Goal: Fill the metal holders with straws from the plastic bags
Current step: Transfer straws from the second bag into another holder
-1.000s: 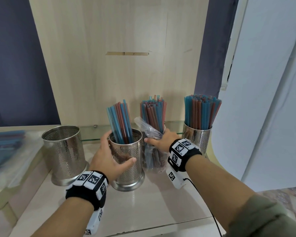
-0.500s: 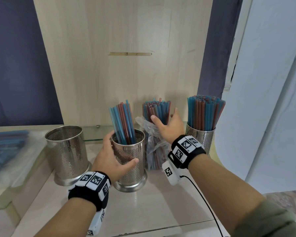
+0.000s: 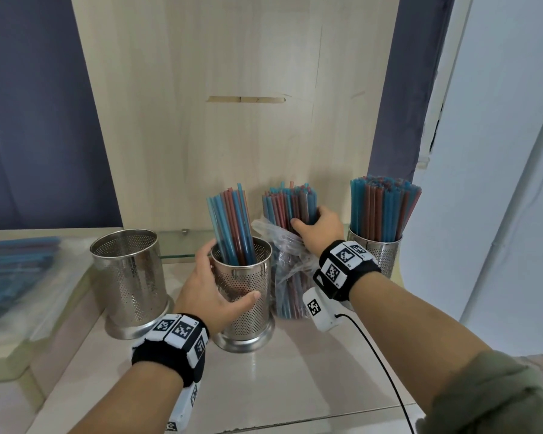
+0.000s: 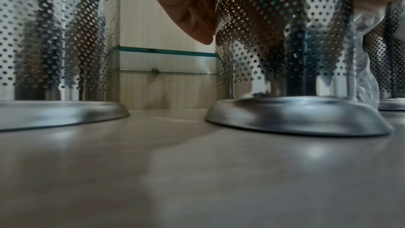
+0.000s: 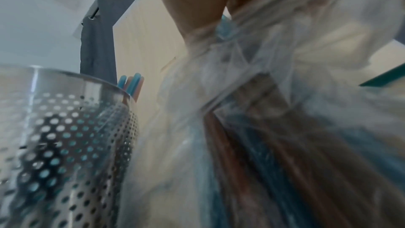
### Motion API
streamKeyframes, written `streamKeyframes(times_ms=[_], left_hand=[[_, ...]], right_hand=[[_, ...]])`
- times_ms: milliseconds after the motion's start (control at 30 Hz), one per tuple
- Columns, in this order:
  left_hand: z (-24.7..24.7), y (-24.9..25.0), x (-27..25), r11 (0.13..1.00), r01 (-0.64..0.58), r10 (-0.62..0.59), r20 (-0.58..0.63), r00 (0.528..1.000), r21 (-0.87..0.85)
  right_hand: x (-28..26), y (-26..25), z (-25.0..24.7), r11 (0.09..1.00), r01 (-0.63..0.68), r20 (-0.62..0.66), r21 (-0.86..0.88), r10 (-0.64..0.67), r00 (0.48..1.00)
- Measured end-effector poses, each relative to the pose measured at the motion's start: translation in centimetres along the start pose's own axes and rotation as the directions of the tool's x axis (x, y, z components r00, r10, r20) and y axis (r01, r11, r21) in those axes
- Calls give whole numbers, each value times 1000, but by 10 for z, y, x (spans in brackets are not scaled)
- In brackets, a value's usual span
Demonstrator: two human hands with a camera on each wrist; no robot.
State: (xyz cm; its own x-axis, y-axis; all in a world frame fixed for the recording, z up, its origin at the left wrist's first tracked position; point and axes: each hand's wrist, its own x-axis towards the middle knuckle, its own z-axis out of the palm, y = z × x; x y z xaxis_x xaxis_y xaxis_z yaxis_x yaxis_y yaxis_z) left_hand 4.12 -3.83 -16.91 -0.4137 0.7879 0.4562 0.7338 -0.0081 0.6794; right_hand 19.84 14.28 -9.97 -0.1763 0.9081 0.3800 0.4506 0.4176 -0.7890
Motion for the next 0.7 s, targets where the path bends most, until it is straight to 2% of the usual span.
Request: streamKeyframes(times_ms=[300,700], left_hand=[[1,1,-1,1000,1,-1,-14,1000,4],[-2,5,-1,1000,-3,3,7,1000,-9]], right_hand=[[2,-7,-9,999,-21,62,-24,22,998],[5,-16,-15,999,-24,32,22,23,999]])
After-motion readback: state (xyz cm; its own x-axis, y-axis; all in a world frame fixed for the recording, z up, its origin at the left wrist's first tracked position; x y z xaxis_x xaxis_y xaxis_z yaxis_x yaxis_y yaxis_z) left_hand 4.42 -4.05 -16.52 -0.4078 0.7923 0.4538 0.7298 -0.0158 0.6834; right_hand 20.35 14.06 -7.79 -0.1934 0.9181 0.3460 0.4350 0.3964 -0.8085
